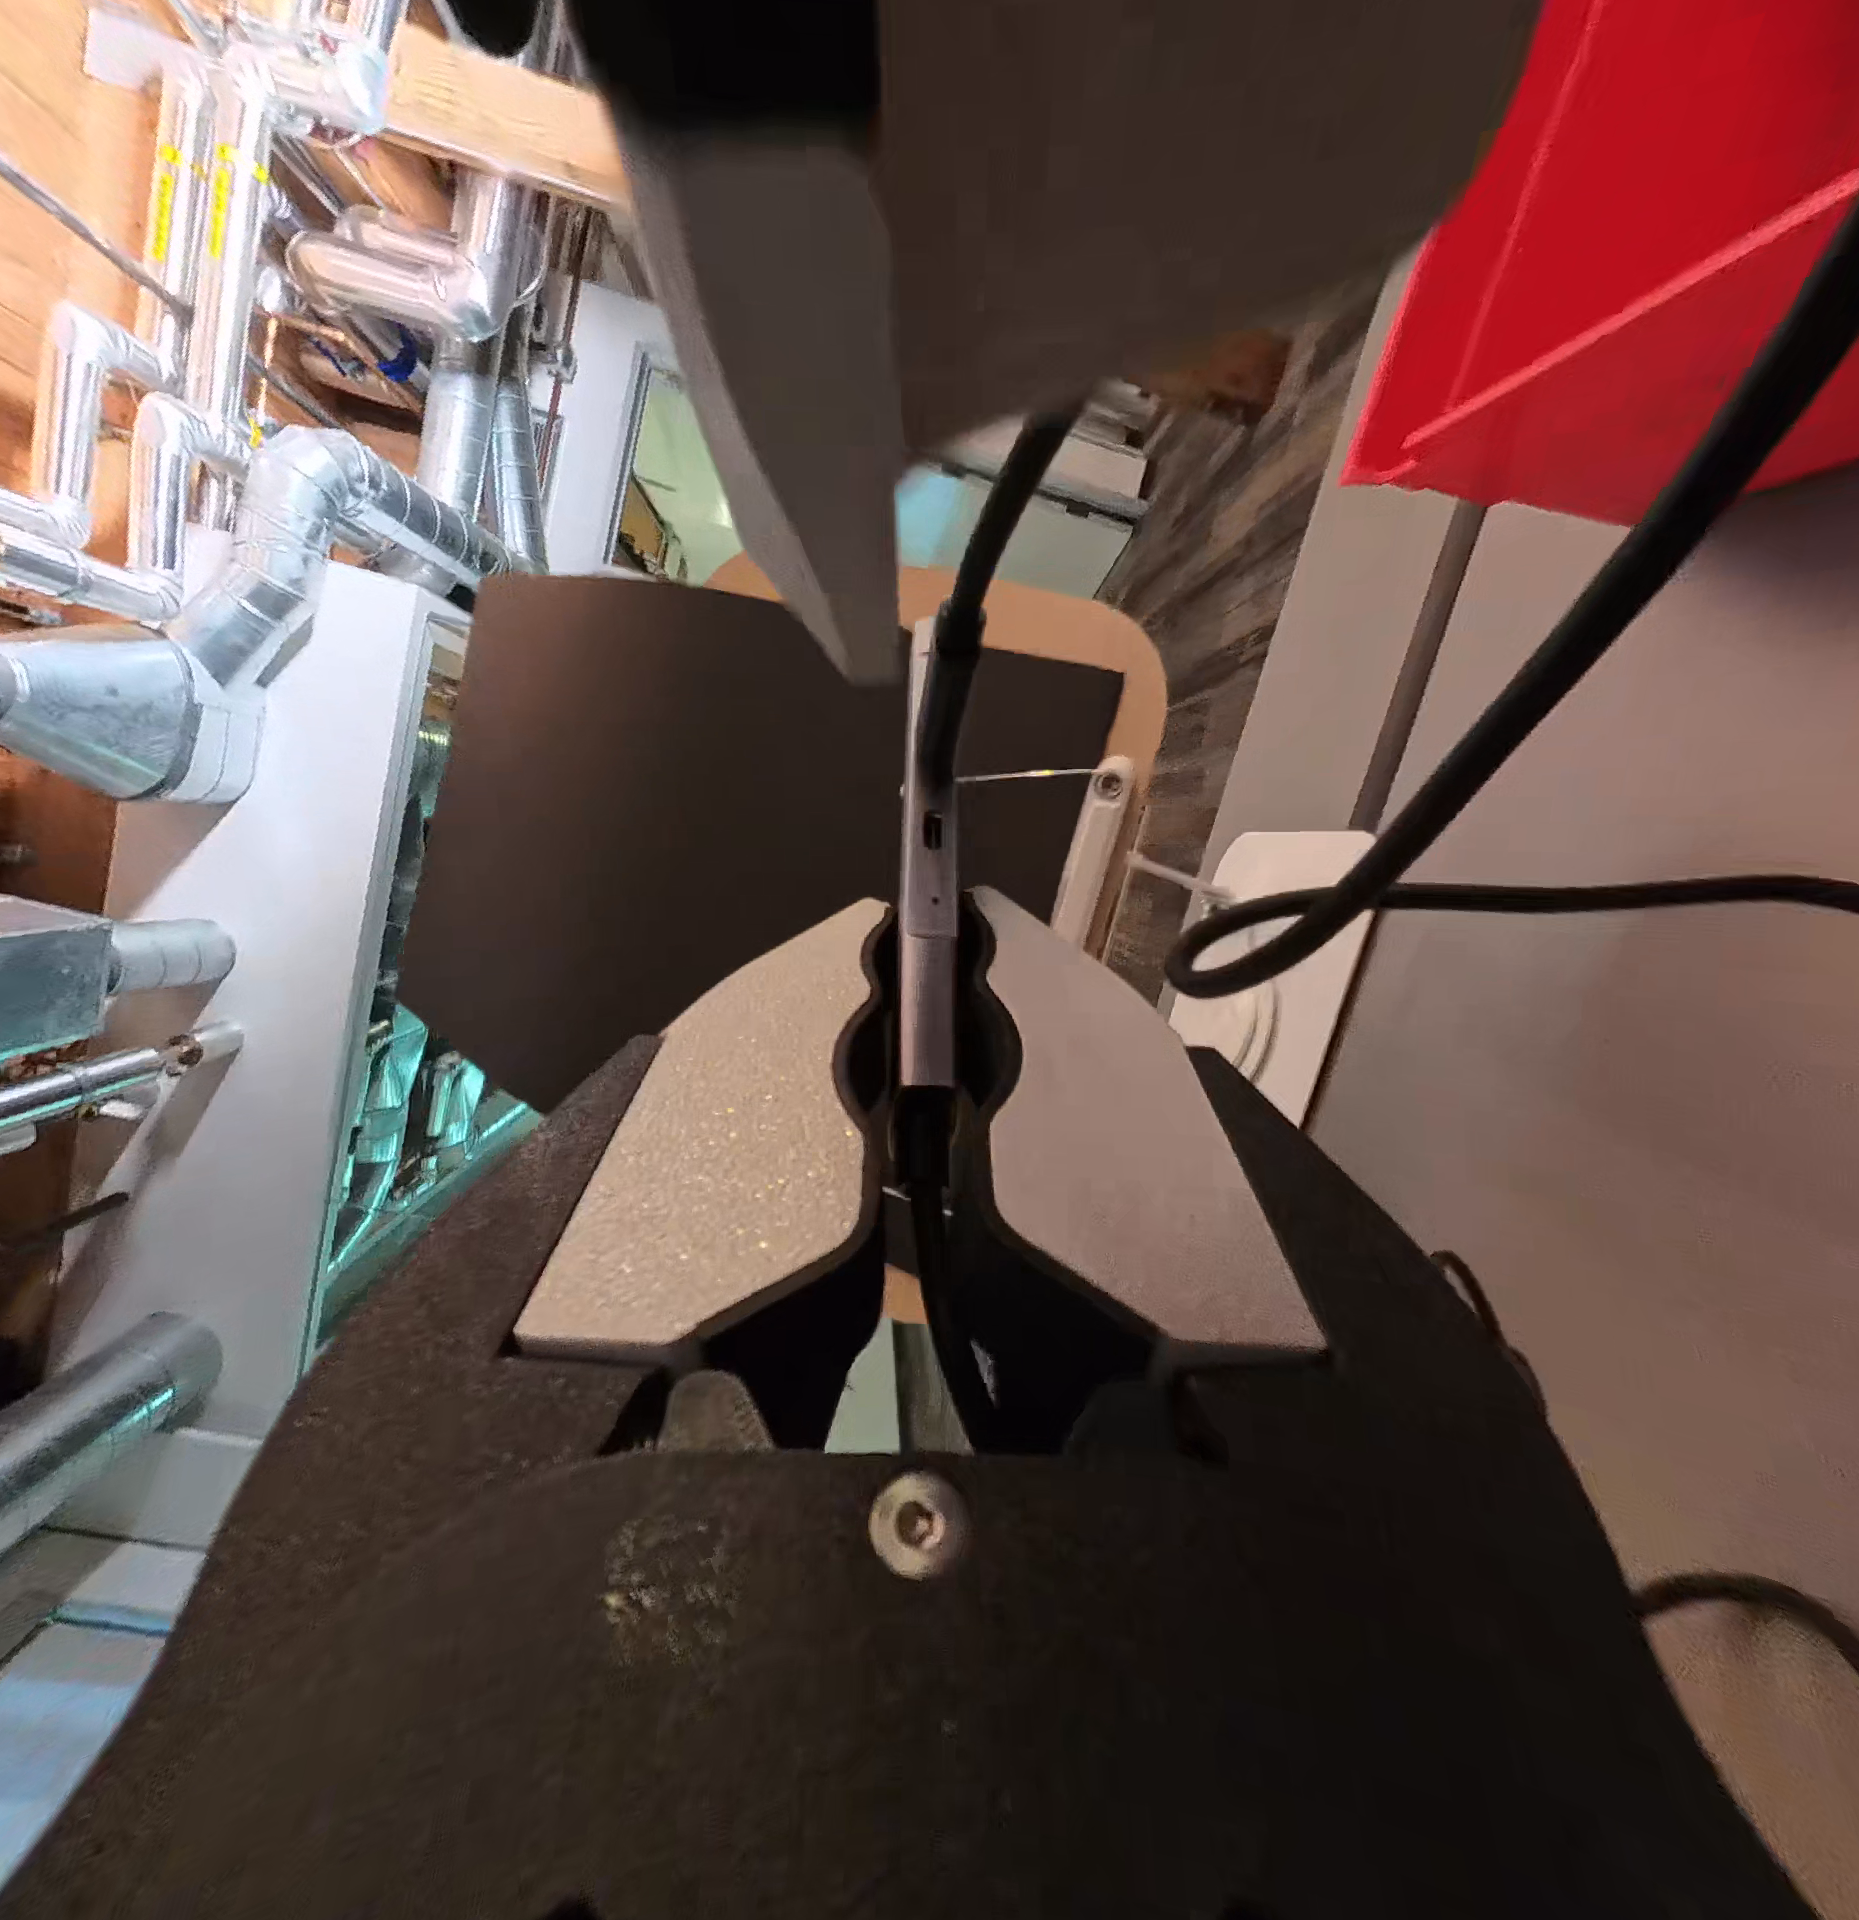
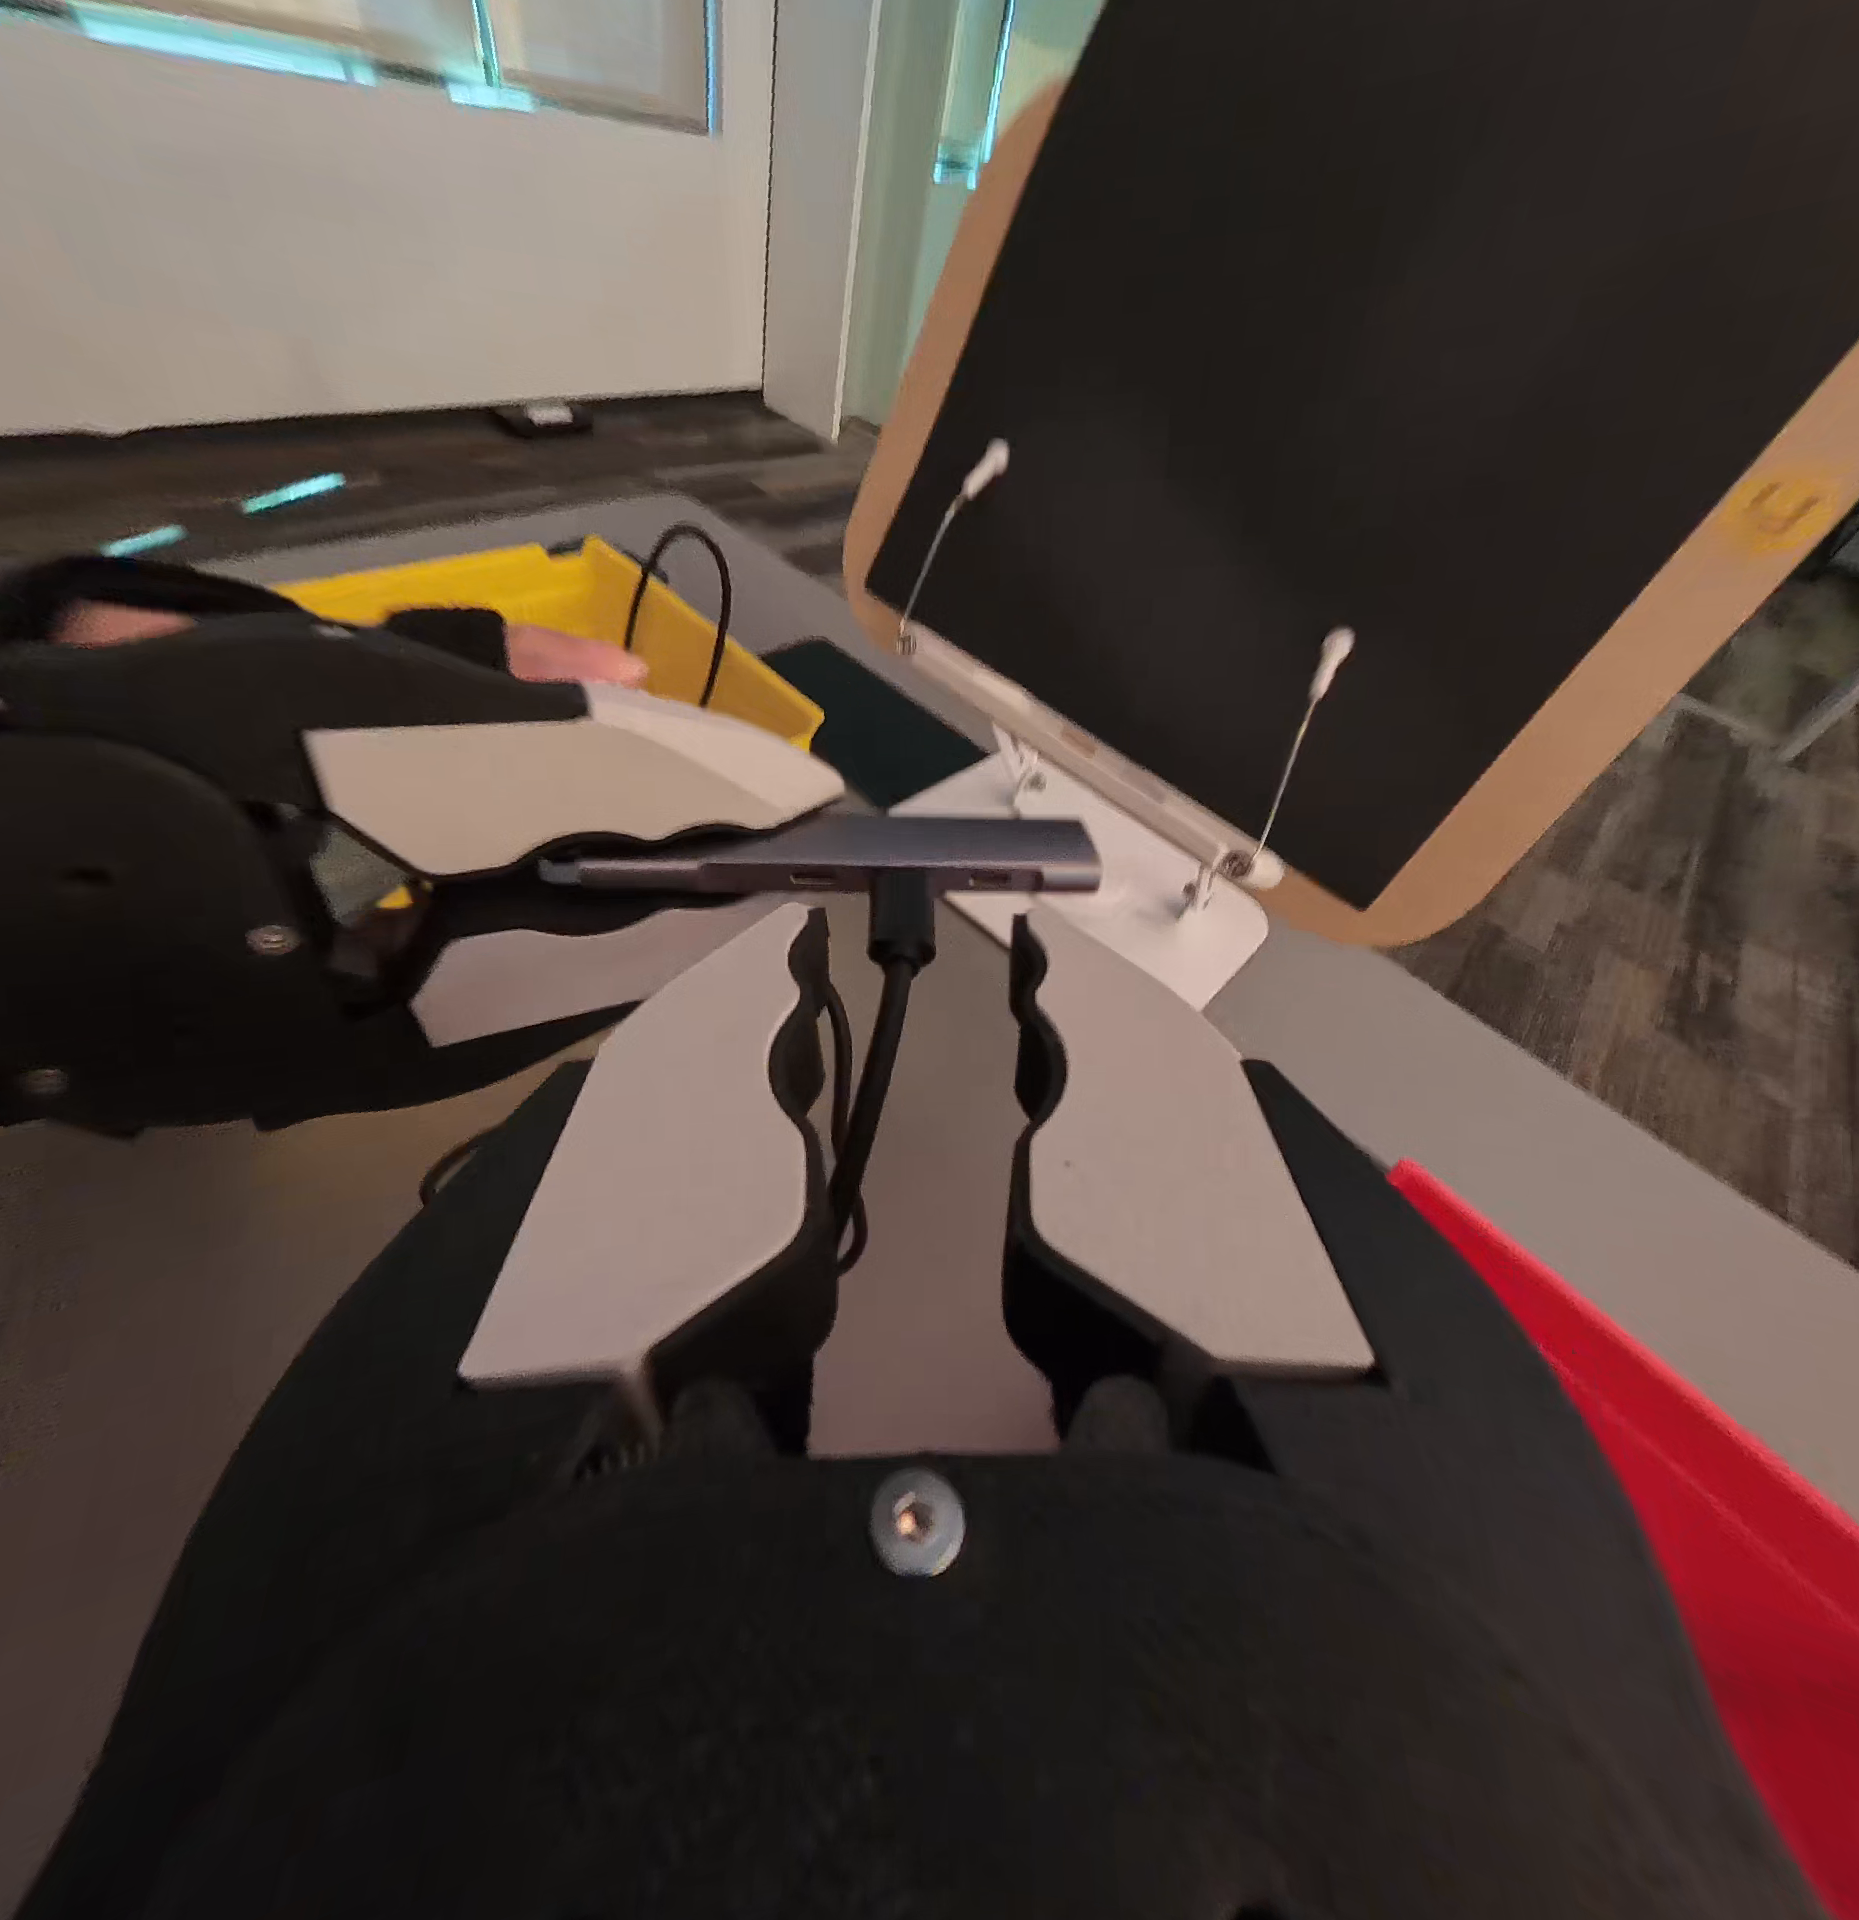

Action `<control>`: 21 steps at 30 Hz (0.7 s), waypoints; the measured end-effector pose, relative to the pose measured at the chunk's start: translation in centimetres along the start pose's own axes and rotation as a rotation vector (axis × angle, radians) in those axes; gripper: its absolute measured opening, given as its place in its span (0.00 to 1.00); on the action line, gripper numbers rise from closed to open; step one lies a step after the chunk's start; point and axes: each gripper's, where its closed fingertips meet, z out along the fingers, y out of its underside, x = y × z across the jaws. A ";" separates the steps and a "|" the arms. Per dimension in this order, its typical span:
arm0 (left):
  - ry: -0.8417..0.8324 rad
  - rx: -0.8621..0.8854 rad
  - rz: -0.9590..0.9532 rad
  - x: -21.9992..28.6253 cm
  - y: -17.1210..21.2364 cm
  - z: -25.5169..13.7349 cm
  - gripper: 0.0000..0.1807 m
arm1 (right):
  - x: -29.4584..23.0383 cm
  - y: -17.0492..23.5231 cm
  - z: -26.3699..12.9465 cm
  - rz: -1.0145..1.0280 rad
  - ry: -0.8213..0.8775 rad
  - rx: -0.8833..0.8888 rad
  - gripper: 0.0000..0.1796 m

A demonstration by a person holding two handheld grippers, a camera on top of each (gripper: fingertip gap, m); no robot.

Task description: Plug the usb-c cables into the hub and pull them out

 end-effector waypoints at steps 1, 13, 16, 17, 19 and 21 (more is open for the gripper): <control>-0.005 -0.003 0.006 0.1 -0.2 0.1 0.05 | 0.2 0.9 0.6 0.001 0.002 -0.036 0.19; -0.010 -0.037 0.076 0.6 -0.2 0.2 0.04 | 0.0 1.7 2.3 0.058 -0.041 0.014 0.08; -0.004 -0.019 0.043 0.5 -0.2 0.2 0.04 | -0.1 1.3 2.1 0.057 -0.053 0.060 0.08; 0.009 -0.004 0.019 0.4 -0.3 0.1 0.04 | -0.1 1.2 2.1 0.039 -0.049 0.071 0.08; 0.051 0.044 -0.076 0.2 -0.5 -0.1 0.06 | 0.2 0.4 1.7 -0.002 -0.016 0.119 0.08; 0.111 0.094 -0.215 -0.2 -0.7 -0.6 0.11 | 1.0 -0.7 0.7 -0.046 0.051 0.187 0.08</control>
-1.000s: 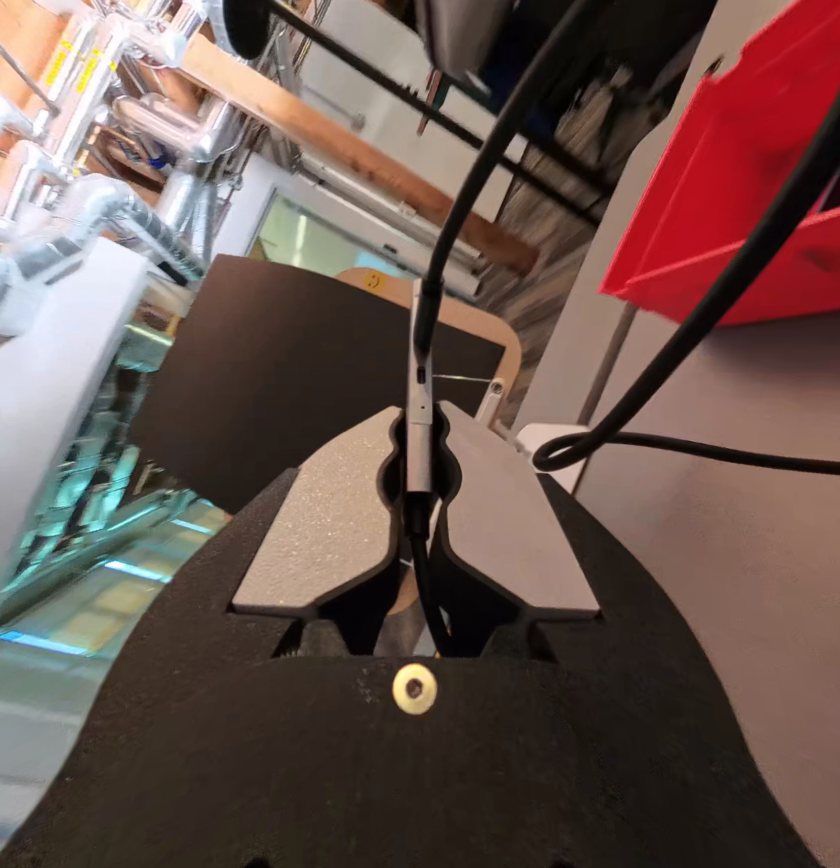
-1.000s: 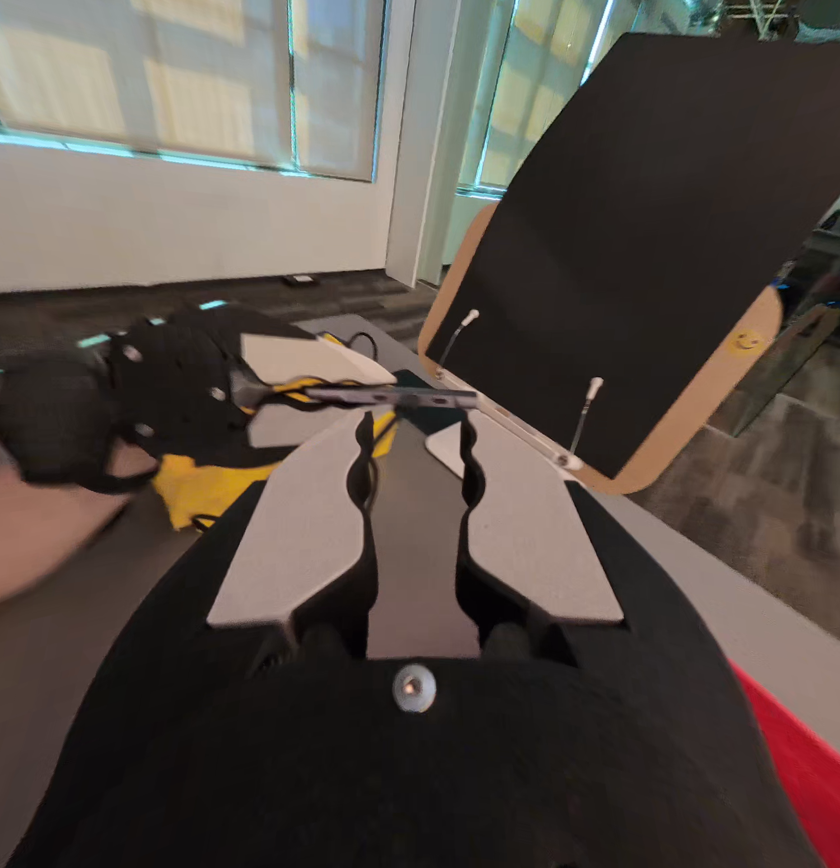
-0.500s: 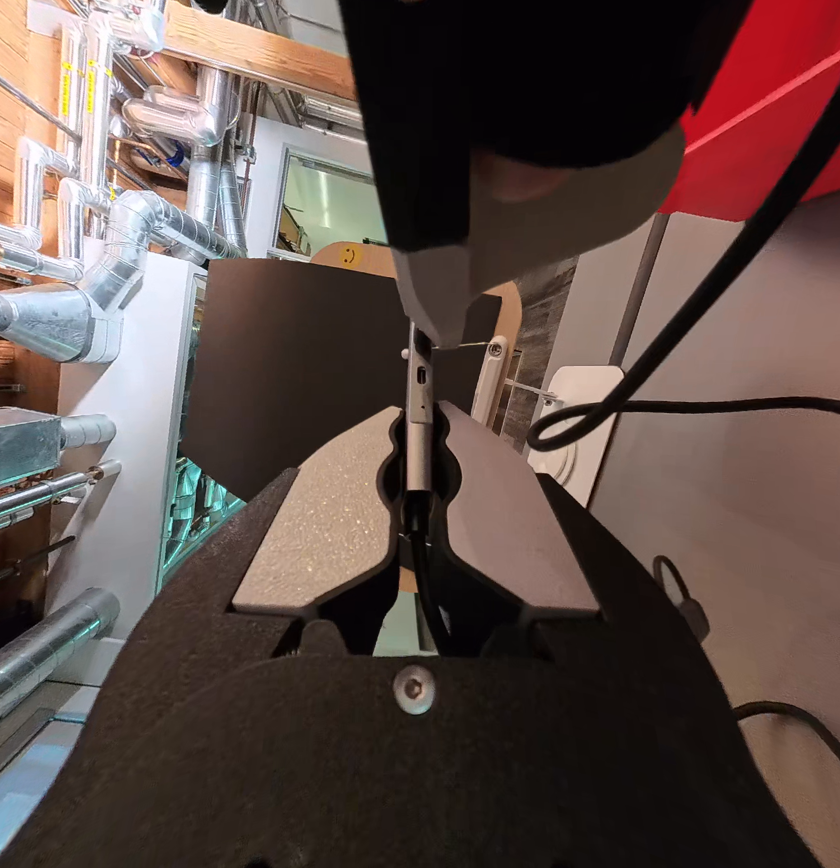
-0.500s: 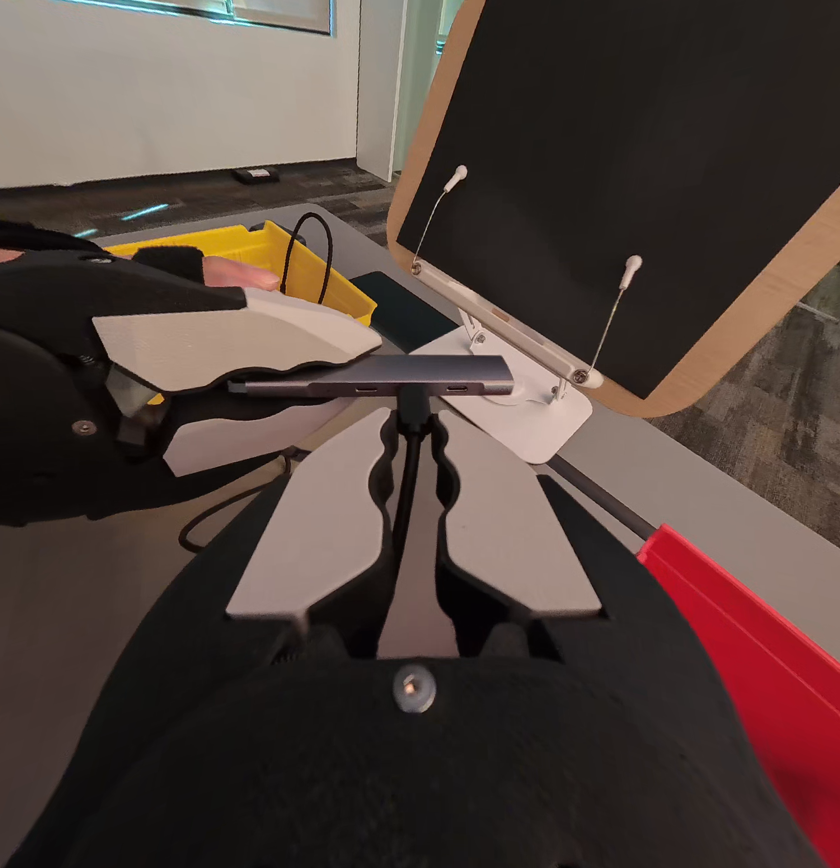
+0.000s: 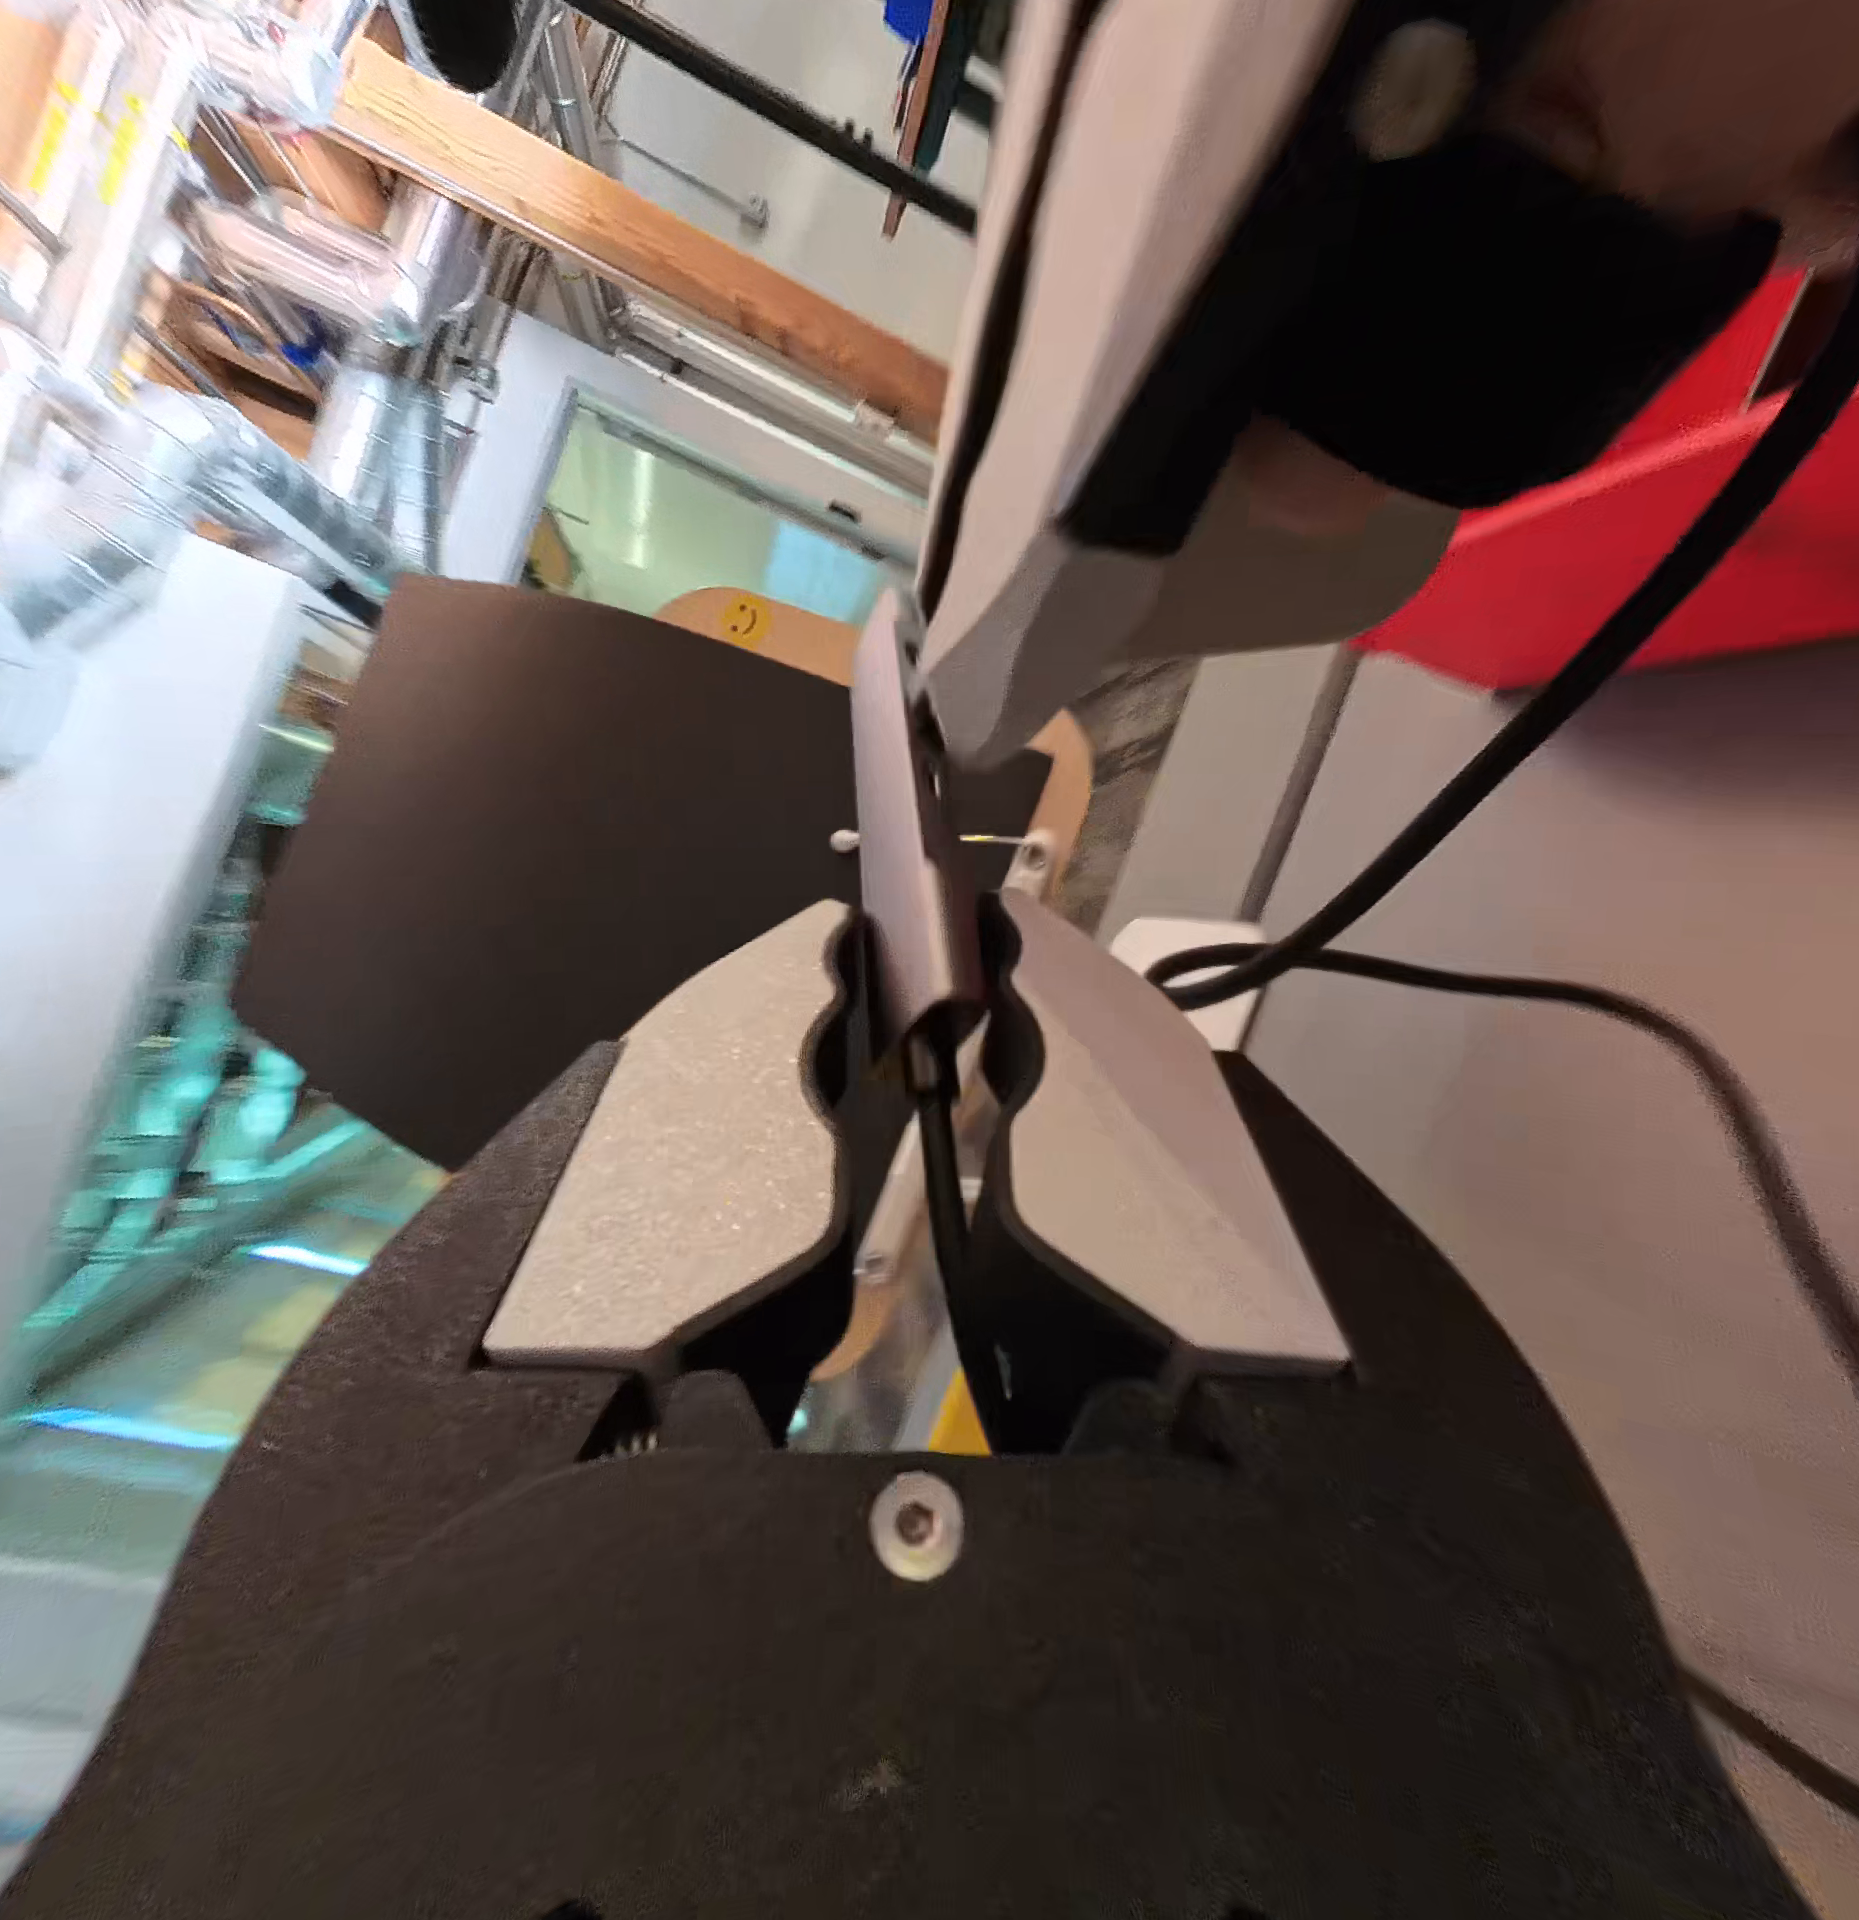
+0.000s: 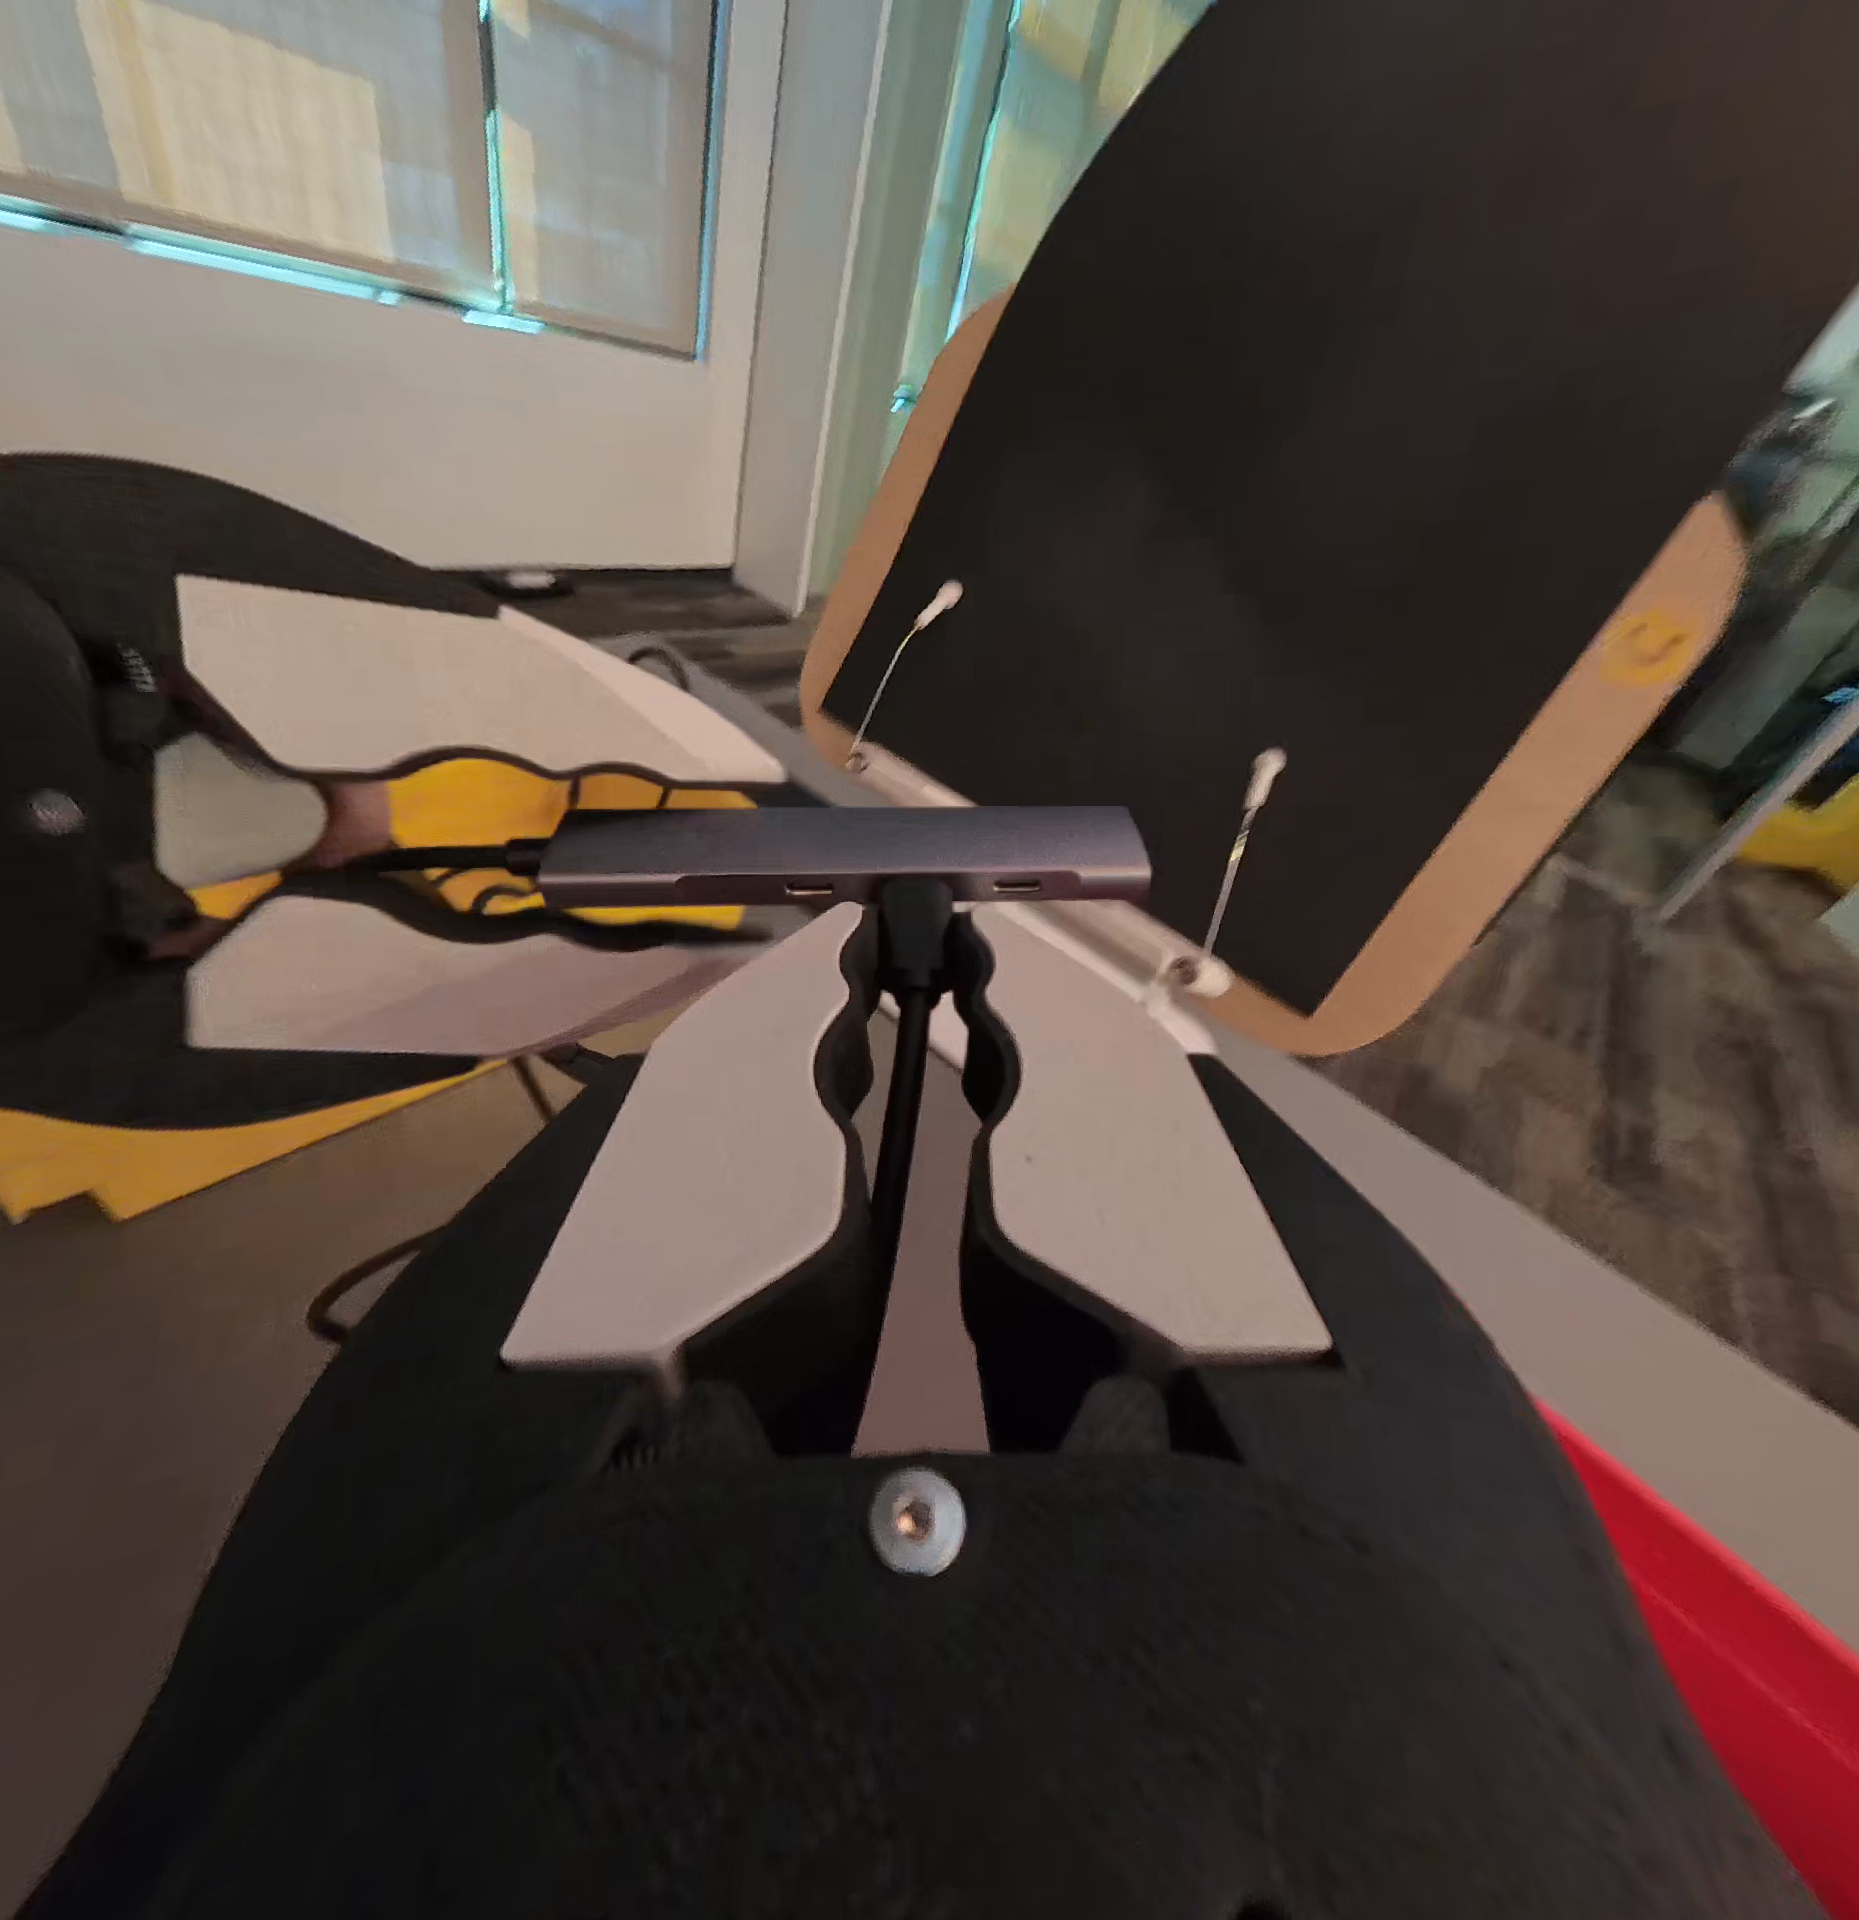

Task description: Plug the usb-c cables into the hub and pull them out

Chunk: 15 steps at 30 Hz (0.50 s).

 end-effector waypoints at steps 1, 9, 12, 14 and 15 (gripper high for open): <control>0.058 0.033 -0.097 0.0 -0.3 -0.3 0.16 | 0.4 -0.7 -0.4 -0.010 0.027 0.037 0.08; 0.214 0.409 -0.682 -2.4 -3.6 -2.5 0.24 | 0.7 -2.5 -1.5 -0.024 0.103 0.173 0.08; 0.114 0.430 -0.691 -2.8 -3.8 -2.2 0.18 | 0.2 -2.4 -1.3 0.004 0.092 0.190 0.08; 0.077 0.427 -0.682 -2.6 -3.9 -2.1 0.15 | 0.0 -2.3 -1.1 0.040 0.085 0.198 0.08; 0.063 0.415 -0.675 -2.5 -3.8 -1.9 0.14 | 0.0 -2.2 -1.1 0.051 0.087 0.200 0.08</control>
